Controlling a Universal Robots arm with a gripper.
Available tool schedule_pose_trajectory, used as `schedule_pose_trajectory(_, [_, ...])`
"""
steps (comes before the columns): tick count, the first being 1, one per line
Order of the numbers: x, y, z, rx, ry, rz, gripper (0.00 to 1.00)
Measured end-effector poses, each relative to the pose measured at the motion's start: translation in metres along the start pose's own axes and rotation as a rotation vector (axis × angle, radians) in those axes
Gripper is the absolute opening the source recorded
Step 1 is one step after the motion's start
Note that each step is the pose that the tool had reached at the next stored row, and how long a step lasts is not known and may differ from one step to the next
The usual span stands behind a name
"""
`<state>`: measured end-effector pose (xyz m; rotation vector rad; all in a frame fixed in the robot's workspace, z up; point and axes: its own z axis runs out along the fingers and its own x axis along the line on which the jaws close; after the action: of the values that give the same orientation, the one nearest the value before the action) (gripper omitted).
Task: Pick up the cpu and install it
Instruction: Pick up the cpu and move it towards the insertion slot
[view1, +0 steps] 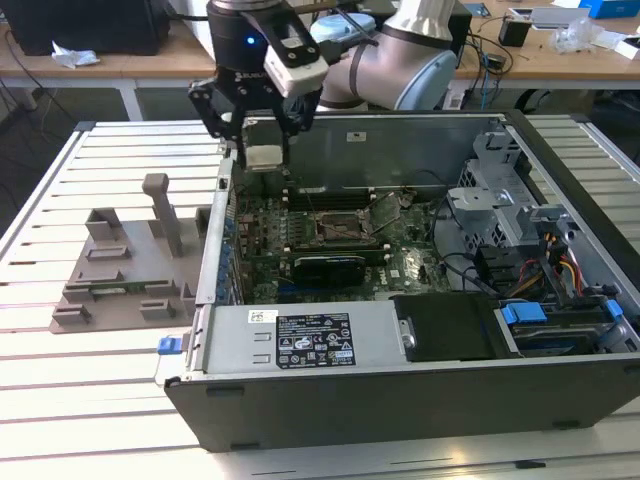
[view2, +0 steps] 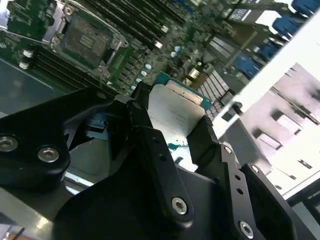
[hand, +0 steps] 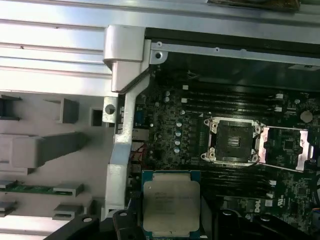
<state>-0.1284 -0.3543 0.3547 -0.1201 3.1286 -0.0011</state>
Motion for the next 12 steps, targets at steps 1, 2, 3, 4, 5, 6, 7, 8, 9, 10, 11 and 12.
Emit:
schedule_pose_trajectory(1, [-0.0075,-0.0004,0.0030,0.0001,0.0006,0.000,0.55])
schedule_pose_trajectory(2, [-0.0179,-0.0011,0.0073,0.0000,0.0011,0.000,0.55])
schedule_pose_trajectory(3, [-0.0257,-0.0015,0.0107,-0.0002,0.0014,0.000,0.55])
schedule_pose_trajectory(4, [-0.0374,-0.0022,0.0154,-0.0001,0.0022,0.000,0.55])
schedule_pose_trajectory(5, [-0.0429,-0.0025,0.0177,-0.0002,0.0024,0.000,0.55])
schedule_pose_trajectory(6, [-0.0475,-0.0028,0.0196,-0.0002,0.0026,0.000,0.55])
schedule_pose_trajectory(7, [-0.0548,-0.0032,0.0226,-0.0002,0.0031,0.000,0.55])
schedule_pose_trajectory(8, [-0.0596,-0.0035,0.0246,-0.0002,0.0034,0.000,0.55])
schedule_pose_trajectory(9, [-0.0649,-0.0036,0.0268,-0.0003,0.0036,0.000,0.55])
schedule_pose_trajectory(10, [-0.0734,-0.0034,0.0303,-0.0004,0.0039,0.000,0.55])
schedule_pose_trajectory(11, [-0.0806,-0.0029,0.0331,-0.0002,0.0044,0.000,0.55])
schedule_pose_trajectory(12, [-0.0850,-0.0025,0.0350,-0.0002,0.0046,0.000,0.55])
